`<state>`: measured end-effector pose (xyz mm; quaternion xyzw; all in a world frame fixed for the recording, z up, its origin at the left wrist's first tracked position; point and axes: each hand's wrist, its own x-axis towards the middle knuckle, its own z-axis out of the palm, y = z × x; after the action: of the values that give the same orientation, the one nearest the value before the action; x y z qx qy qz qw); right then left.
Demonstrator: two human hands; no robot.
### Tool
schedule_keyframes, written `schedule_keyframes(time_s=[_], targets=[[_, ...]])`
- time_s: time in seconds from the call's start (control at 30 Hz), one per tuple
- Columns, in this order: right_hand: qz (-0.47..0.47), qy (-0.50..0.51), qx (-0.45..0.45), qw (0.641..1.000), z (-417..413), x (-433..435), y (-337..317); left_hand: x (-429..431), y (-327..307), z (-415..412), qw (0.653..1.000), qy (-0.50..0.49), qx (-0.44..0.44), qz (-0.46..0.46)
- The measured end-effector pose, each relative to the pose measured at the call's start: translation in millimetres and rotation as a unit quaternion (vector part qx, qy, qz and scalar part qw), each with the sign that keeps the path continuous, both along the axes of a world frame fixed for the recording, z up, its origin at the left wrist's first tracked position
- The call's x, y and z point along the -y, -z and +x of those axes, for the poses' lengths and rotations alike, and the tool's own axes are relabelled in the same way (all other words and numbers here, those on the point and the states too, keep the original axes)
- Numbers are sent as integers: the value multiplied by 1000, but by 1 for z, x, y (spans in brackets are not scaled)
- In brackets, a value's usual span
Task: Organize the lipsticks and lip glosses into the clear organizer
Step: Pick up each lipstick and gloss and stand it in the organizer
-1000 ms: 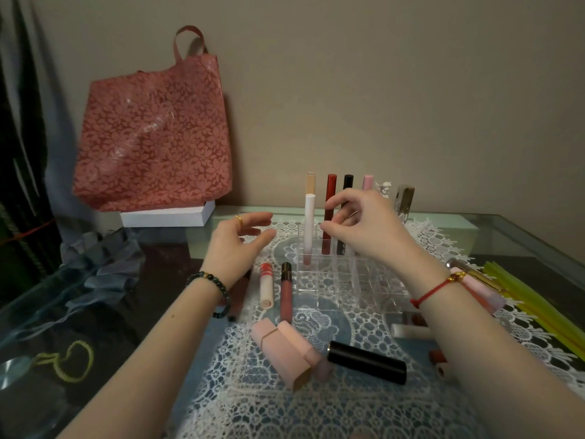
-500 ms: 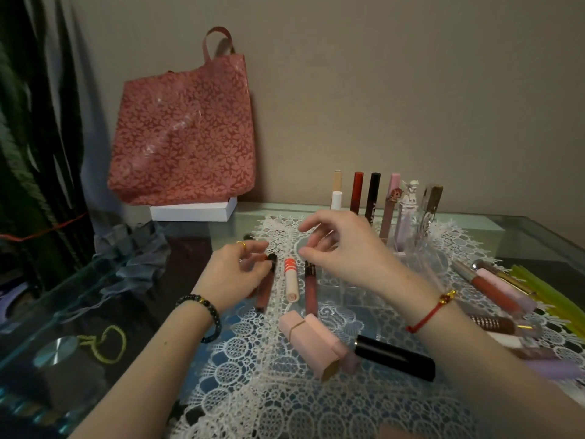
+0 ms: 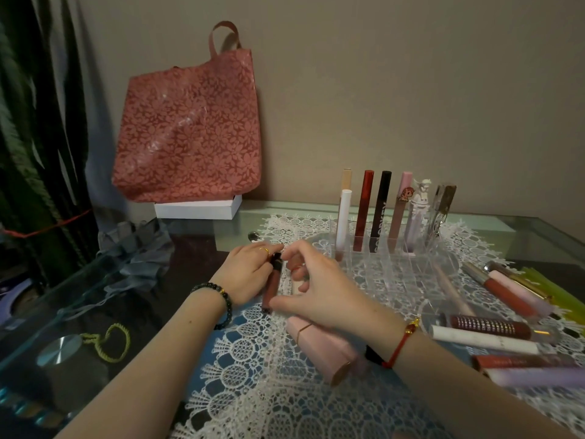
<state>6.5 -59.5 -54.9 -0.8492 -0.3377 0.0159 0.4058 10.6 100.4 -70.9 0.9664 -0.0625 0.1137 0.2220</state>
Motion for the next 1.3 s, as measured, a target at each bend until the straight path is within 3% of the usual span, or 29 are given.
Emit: schedule_keyframes(time_s=[0.17, 0.4, 0.47, 0.57, 0.8, 1.13, 1.3], targets=[[-30, -13, 25, 999, -5, -2, 5, 1, 1, 2, 1000, 7, -5, -9], [-37, -17, 59, 997, -7, -6, 7, 3, 2, 0, 995, 1, 33, -97], [-25, -20, 61, 998, -8, -5, 8, 3, 1, -2, 987, -2, 30, -159], [-6, -28, 78, 997, -8, -2, 8, 3, -4, -8, 955, -16, 55, -291], [34, -12, 113, 993, -4, 2, 2, 4, -20, -14, 863, -6, 113, -493], [112, 3, -25, 993, 9, 13, -23, 29, -38, -18, 830, 51, 216, -512], [175, 37, -37, 983, 21, 32, -50, 47, -53, -14, 831, 98, 217, -502]])
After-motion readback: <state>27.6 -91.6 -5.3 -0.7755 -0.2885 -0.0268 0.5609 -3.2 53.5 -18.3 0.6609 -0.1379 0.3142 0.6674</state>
